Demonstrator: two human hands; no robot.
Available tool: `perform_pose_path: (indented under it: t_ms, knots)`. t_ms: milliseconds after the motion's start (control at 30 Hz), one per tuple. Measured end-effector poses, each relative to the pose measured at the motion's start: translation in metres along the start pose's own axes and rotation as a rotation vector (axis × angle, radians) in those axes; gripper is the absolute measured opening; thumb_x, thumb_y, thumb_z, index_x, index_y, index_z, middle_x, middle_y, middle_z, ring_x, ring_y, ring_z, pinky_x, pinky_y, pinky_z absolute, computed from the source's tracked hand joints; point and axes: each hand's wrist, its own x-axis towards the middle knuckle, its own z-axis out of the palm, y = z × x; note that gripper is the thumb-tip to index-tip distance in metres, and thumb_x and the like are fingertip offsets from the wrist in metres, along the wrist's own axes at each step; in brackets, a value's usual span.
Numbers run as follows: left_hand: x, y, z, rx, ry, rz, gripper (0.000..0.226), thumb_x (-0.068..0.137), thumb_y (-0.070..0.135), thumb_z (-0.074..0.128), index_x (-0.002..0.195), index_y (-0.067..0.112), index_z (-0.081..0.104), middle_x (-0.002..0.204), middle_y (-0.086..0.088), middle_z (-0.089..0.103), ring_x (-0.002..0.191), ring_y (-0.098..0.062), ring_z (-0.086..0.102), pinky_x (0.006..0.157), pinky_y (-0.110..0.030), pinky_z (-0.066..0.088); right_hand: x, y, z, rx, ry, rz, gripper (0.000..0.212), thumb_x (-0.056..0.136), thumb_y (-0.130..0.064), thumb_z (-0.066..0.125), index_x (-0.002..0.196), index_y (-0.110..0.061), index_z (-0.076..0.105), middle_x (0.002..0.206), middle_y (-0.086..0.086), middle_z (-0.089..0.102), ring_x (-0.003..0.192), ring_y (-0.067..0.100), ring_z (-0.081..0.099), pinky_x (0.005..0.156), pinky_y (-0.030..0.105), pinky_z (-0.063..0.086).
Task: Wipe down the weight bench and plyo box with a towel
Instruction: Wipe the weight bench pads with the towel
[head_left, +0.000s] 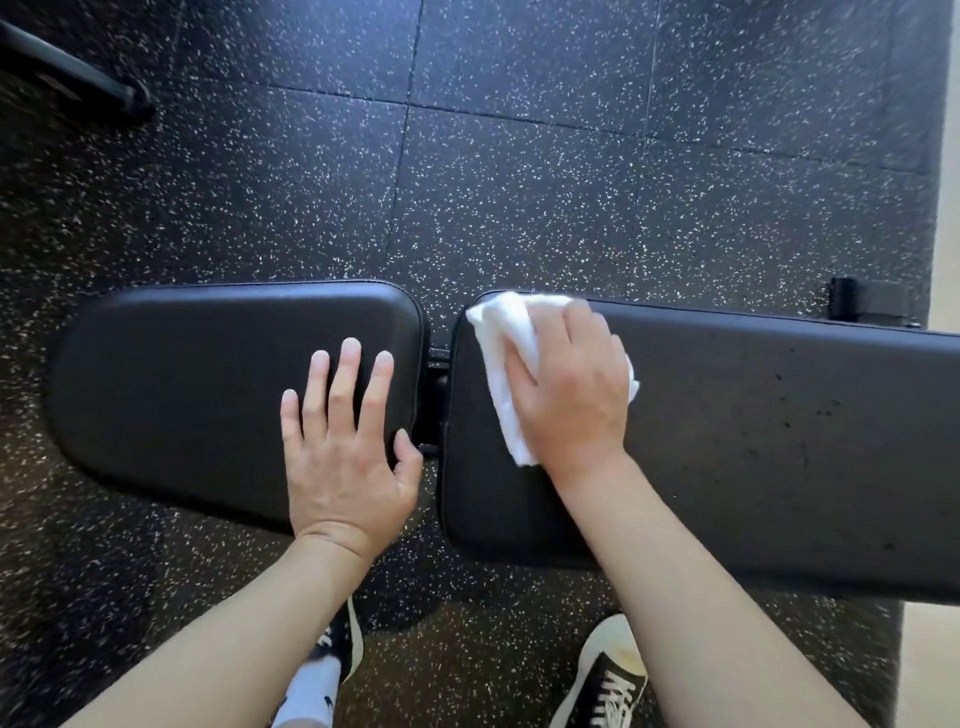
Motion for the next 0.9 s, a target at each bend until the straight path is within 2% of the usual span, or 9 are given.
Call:
perform_pose_path:
  t_ms: [100,200,367,467,533,667,767,900]
  knots:
    - [0.001,0.001,0.0,-0.002,0.0,0.002,0.076,0.091,0.036,0.046,0.165,0.02,0.032,0.174,-0.01,0.023,0.161,-0.036,0.018,0.127,-0.062,0.018,0.057,0.0,0.019,-0.016,0.066,0.042,0.024,0.095,-0.032,0.06,0.091,-0.009,0.065,0.087,0.011,0.059,0.074,0.032,0.056,0.062,0.045,0.046]
    - [0.001,0.003,-0.001,0.002,-0.001,-0.003,0.076,0.091,0.036,0.046,0.165,0.021,0.032,0.174,-0.009,0.023,0.161,-0.036,0.018,0.127,-0.062,0.017,0.062,0.0,0.02,-0.016,0.069,0.044,0.024,0.096,-0.032,0.06,0.09,-0.009,0.065,0.086,0.009,0.058,0.072,0.03,0.055,0.061,0.045,0.046]
    - [-0.001,0.001,-0.002,-0.005,-0.004,-0.002,0.077,0.091,0.035,0.046,0.165,0.021,0.032,0.174,-0.009,0.024,0.161,-0.036,0.019,0.126,-0.063,0.018,-0.048,-0.015,-0.018,0.007,-0.102,-0.047,0.025,0.093,-0.025,0.068,0.112,-0.009,0.071,0.094,0.011,0.06,0.074,0.034,0.052,0.064,0.046,0.043]
    - [-0.001,0.001,-0.001,-0.015,0.004,0.002,0.078,0.09,0.034,0.048,0.165,0.021,0.033,0.174,-0.01,0.025,0.161,-0.037,0.019,0.126,-0.063,0.02,-0.122,-0.014,-0.045,0.047,-0.205,-0.121,0.029,0.1,-0.025,0.06,0.119,-0.009,0.075,0.091,0.006,0.061,0.066,0.028,0.048,0.059,0.041,0.04]
    - [0.0,0.0,0.0,-0.017,0.011,0.01,0.078,0.09,0.034,0.049,0.165,0.02,0.033,0.173,-0.01,0.025,0.161,-0.037,0.02,0.126,-0.063,0.02,-0.137,-0.01,-0.048,0.065,-0.209,-0.13,0.03,0.103,-0.026,0.056,0.119,-0.009,0.076,0.089,0.005,0.061,0.064,0.027,0.046,0.056,0.042,0.041]
    - [0.0,-0.001,0.001,-0.018,0.01,0.006,0.077,0.09,0.034,0.049,0.164,0.02,0.034,0.173,-0.01,0.026,0.16,-0.037,0.021,0.126,-0.063,0.02,-0.085,-0.019,-0.023,0.046,-0.133,-0.144,0.023,0.099,-0.025,0.061,0.109,-0.009,0.075,0.087,0.008,0.058,0.067,0.029,0.046,0.059,0.044,0.04]
    - [0.001,-0.001,0.0,-0.013,0.006,0.004,0.076,0.091,0.035,0.048,0.164,0.02,0.034,0.174,-0.01,0.025,0.161,-0.037,0.02,0.126,-0.063,0.019,-0.023,-0.034,0.007,0.042,-0.064,-0.083,0.018,0.091,-0.023,0.066,0.101,-0.009,0.071,0.089,0.01,0.059,0.073,0.033,0.052,0.063,0.044,0.041]
    - [0.0,0.002,-0.001,-0.018,0.001,-0.001,0.076,0.092,0.035,0.048,0.165,0.02,0.033,0.174,-0.009,0.023,0.161,-0.035,0.018,0.127,-0.062,0.018,0.024,-0.042,0.026,0.049,-0.035,-0.064,0.02,0.093,-0.027,0.063,0.101,-0.009,0.069,0.09,0.01,0.058,0.076,0.031,0.054,0.064,0.045,0.043]
